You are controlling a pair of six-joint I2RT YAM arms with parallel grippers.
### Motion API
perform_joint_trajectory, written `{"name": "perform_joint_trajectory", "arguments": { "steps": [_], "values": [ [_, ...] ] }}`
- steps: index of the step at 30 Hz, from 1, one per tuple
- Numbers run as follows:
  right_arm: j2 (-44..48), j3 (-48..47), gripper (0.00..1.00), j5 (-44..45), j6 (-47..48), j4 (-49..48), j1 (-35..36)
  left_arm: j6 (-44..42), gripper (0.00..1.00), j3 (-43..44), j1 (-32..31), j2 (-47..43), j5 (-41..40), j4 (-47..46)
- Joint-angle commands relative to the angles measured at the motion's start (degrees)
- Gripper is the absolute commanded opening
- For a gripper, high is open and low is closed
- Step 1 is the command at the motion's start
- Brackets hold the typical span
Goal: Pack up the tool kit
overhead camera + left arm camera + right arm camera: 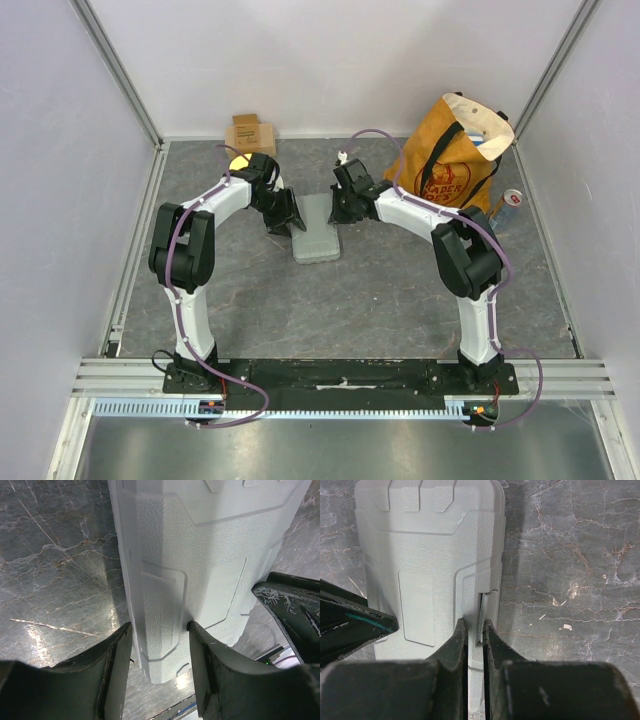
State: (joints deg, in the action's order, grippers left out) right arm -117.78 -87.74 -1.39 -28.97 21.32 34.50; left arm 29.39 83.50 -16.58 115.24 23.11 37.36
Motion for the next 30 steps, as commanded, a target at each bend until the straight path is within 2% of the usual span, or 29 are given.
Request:
{"name": "perform_joint_trajectory", "arguments": {
  "steps": [1,5,8,9,10,12,17,23,30],
  "values": [
    [-5.8,0.9,0.08,0.6,1.0,6.3,3.6,-3.1,0.54,-0.4,-1.6,3.2,-2.6,1.3],
    [-4.3,-2.6,0.13,6.4,1.3,9.0,3.5,-2.5,0.54,1.3,-1.4,2.0,-6.1,2.0],
    [-1.6,-5.1,0.39,11.3,1.7,10.1,2.9,-1.9,0.56,3.7,-1.1,0.5,-10.1,2.8],
    [-0.4,-5.6,0.53,13.1,2.0,10.5,2.6,-1.7,0.58,4.5,-0.7,-0.2,-11.2,2.9],
    [0.8,-6.2,0.61,14.9,2.5,10.8,2.3,-1.6,0.61,5.1,-0.4,-1.1,-12.6,3.1],
    [3.4,-7.1,0.7,17.2,3.3,11.4,1.5,-1.3,0.66,6.5,0.4,-3.7,-14.9,3.9],
    [11.8,-5.5,0.77,21.2,4.3,11.8,-1.1,-2.0,0.78,7.0,2.8,-11.8,-18.8,5.1],
    [28.0,4.1,0.81,33.6,4.2,11.6,-2.7,-7.1,0.81,3.9,3.2,-27.0,-24.4,5.2],
    [51.9,16.3,0.82,51.8,3.7,10.8,-3.2,-16.3,0.82,-7.3,3.1,-48.6,-32.4,-0.2]
  ]
}}
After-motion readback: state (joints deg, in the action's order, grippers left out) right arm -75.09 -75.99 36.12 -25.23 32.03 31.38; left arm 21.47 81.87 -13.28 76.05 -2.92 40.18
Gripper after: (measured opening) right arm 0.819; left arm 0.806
